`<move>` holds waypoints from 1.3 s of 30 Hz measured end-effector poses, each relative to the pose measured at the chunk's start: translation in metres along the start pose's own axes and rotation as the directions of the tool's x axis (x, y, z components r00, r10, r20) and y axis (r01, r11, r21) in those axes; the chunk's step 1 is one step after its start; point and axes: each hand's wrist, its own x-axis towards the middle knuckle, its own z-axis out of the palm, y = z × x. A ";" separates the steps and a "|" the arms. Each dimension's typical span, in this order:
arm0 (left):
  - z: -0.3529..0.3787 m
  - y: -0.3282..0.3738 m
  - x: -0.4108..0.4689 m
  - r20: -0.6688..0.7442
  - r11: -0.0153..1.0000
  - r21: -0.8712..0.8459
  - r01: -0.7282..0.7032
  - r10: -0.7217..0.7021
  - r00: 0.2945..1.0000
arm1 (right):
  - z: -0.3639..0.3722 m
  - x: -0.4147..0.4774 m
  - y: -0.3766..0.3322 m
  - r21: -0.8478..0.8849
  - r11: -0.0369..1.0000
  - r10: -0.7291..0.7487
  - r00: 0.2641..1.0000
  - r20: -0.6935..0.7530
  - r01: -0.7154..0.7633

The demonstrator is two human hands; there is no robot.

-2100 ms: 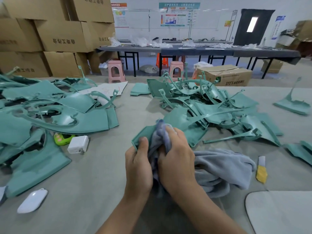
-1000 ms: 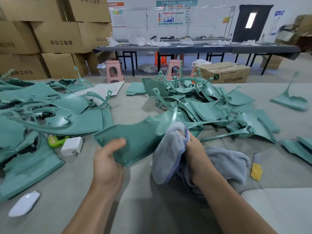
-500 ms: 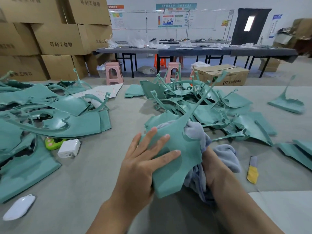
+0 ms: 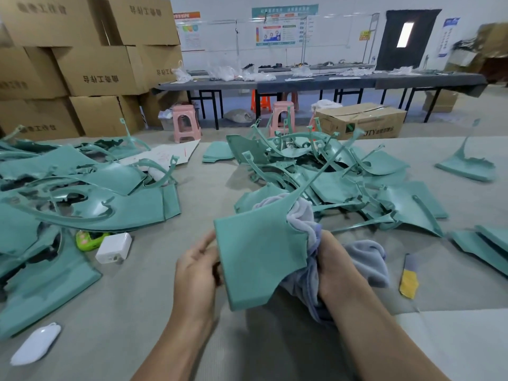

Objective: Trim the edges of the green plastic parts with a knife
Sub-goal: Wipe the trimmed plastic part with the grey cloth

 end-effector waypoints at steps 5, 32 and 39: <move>0.007 0.003 -0.006 0.072 0.944 -0.229 0.238 -0.227 0.971 | 0.006 0.000 0.006 0.669 0.701 -0.384 0.921 0.062 0.247; 0.002 -0.001 0.000 -0.015 0.996 -0.078 -0.032 0.031 0.999 | 0.060 -0.049 0.033 -0.207 0.477 -0.861 0.501 0.083 0.854; 0.003 -0.003 -0.002 0.012 0.998 -0.058 0.034 -0.033 0.999 | 0.061 -0.053 0.028 -0.281 0.344 -0.908 0.394 0.144 0.896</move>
